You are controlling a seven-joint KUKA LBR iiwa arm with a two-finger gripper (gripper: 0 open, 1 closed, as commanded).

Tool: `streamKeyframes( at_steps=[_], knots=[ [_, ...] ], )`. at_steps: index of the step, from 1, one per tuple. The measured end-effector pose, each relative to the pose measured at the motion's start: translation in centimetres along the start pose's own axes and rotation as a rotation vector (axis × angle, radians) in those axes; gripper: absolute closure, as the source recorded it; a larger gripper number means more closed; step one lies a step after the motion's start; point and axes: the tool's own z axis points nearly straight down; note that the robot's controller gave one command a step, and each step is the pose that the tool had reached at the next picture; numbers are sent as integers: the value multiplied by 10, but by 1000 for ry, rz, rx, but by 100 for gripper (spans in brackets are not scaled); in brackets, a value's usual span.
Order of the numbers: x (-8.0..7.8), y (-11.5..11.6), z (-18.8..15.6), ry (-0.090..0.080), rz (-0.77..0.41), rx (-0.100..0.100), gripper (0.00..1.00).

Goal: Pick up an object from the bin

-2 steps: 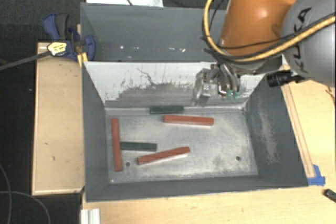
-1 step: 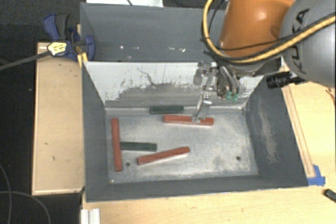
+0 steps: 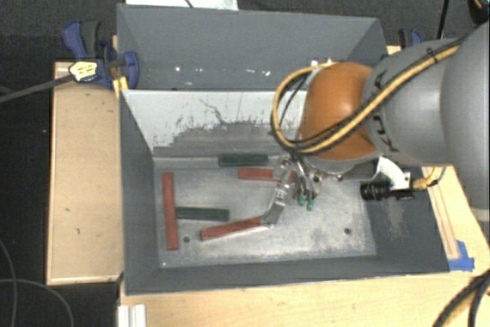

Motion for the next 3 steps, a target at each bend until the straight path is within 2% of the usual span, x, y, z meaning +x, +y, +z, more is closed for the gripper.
streamKeyframes(
  at_steps=[1, 2, 3],
  knots=[
    [65, 20, 65, 0, 5, -2, 0],
    [61, 19, 62, -7, 10, -4, 0],
    [72, 82, 61, -6, 182, -7, 0]
  ],
)
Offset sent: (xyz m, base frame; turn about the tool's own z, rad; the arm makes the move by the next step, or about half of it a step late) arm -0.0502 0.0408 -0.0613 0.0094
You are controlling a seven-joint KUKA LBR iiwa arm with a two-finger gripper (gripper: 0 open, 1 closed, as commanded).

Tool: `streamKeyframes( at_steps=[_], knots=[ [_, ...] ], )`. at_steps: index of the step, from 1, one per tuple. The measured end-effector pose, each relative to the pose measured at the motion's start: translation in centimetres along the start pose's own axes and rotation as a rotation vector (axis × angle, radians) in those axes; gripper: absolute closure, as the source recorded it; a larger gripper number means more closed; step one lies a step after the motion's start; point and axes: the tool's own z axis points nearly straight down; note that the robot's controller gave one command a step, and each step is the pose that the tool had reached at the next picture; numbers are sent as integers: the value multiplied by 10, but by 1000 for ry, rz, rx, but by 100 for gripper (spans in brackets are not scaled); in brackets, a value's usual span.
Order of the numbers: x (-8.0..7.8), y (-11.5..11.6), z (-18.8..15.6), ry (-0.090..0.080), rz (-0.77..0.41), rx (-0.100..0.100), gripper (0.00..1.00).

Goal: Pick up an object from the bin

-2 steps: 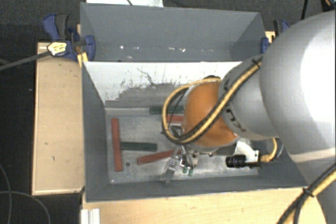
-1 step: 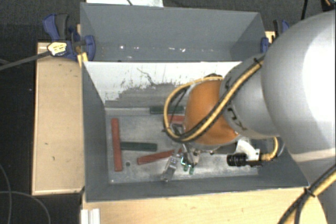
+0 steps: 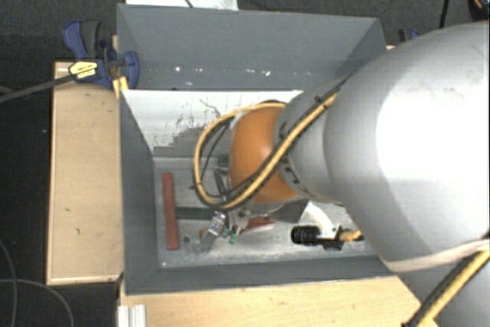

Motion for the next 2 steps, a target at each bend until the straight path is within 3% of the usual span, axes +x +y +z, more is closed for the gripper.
streamKeyframes(
  at_steps=[1, 2],
  knots=[
    [-1, -2, 0, -1, 3, 2, 100],
    [-16, 5, -173, -5, -9, -2, 100]
  ],
)
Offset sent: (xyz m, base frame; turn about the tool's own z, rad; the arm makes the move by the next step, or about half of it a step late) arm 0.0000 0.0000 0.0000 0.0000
